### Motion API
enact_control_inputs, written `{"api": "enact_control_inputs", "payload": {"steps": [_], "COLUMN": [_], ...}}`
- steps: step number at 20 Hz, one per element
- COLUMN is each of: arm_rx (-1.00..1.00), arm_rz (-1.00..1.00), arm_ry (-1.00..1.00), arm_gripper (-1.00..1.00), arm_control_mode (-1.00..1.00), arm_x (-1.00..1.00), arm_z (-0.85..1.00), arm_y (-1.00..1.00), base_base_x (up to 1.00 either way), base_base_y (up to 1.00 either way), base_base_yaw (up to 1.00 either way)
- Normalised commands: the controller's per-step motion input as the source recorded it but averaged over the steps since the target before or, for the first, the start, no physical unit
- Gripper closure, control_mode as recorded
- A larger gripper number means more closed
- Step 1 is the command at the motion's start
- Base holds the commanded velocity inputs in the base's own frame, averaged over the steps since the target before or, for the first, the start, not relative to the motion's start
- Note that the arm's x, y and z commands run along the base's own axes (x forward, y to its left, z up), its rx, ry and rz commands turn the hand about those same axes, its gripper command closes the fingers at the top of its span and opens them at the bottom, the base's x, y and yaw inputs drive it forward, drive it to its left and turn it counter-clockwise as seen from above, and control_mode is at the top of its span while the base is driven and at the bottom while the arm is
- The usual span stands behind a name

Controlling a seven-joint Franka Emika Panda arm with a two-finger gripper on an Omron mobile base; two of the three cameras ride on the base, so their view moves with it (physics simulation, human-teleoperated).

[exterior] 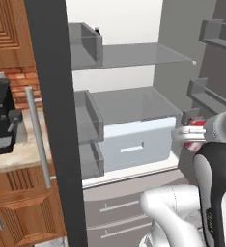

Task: Open the fridge, grab two sodas, and place both sodas inside the bowl with ice on the dining counter.

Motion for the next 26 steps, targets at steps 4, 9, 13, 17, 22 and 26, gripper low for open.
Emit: {"api": "enact_control_inputs", "payload": {"steps": [4, 9, 13, 17, 22, 26], "arm_rx": [0.0, 0.0, 0.0, 0.0, 0.0, 0.0], "arm_rz": [0.0, 0.0, 0.0, 0.0, 0.0, 0.0], "arm_ry": [0.0, 0.0, 0.0, 0.0, 0.0, 0.0], "arm_gripper": [1.0, 1.0, 1.0, 1.0, 1.0, 1.0], "arm_control_mode": [1.0, 1.0, 1.0, 1.0, 1.0, 1.0], "arm_x": [0.0, 0.0, 0.0, 0.0, 0.0, 0.0], "arm_z": [0.0, 0.0, 0.0, 0.0, 0.0, 0.0], "arm_y": [0.0, 0.0, 0.0, 0.0, 0.0, 0.0], "base_base_x": [-0.71, -0.7, -0.58, -0.61, -0.61, -0.79], "base_base_y": [0.37, 0.37, 0.42, 0.52, 0.53, 0.47], "base_base_yaw": [-0.14, -0.23, -0.35, -0.45, -0.47, -0.46]}}
